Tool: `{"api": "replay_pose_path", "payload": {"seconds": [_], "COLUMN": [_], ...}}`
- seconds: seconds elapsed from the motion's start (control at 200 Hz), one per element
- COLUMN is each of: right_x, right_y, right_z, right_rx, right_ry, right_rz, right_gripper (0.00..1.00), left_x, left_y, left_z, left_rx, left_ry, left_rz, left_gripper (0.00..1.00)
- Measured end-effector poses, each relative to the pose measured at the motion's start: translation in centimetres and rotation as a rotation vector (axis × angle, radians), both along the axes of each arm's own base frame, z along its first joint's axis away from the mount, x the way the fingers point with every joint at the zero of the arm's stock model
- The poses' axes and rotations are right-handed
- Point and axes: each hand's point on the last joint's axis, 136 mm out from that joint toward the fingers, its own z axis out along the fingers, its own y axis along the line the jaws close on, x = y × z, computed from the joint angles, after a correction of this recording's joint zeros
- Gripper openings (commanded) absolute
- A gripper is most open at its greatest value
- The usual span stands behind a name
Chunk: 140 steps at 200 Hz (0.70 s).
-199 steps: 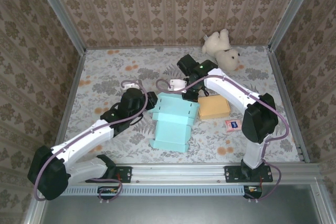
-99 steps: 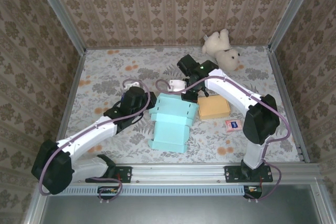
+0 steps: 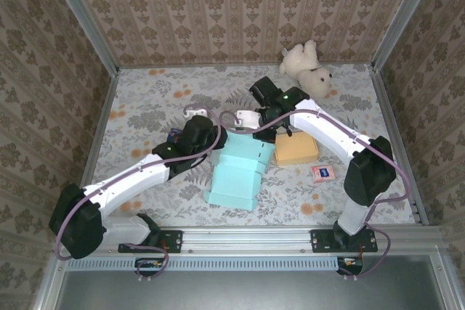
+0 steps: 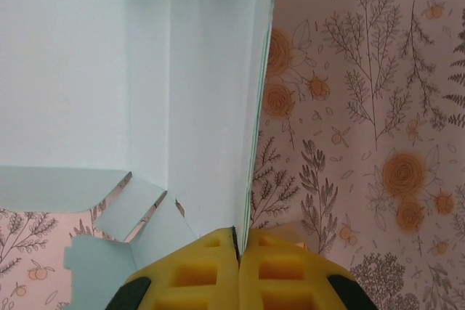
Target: Fold the paper box
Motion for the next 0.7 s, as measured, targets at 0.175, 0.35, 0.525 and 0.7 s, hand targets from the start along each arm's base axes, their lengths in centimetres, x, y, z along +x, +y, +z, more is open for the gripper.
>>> {"api": "replay_pose_path", "payload": {"seconds": [0.175, 0.35, 0.525, 0.7], "right_x": [-0.4, 0.0, 0.6, 0.8], "right_y": [0.1, 0.3, 0.7, 0.9], "right_z": [0.4, 0.4, 0.8, 0.9], "right_rx": [0.025, 0.034, 0.055, 0.062], "right_ry": [-0.023, -0.038, -0.067, -0.078], "right_rz": [0.022, 0.022, 0.023, 0.021], "right_gripper": [0.0, 0.0, 0.0, 0.0], "left_x": [0.1, 0.0, -0.9, -2.4], "left_y": [0.5, 1.0, 2.7, 4.3], "left_z": [-0.3, 0.0, 2.4, 5.3], "left_rx": [0.023, 0.039, 0.018, -0.052], "left_ry": [0.002, -0.007, -0.061, -0.135], "left_rz": [0.018, 0.03, 0.05, 0.058], "left_gripper": [0.36, 0.4, 0.41, 0.42]}}
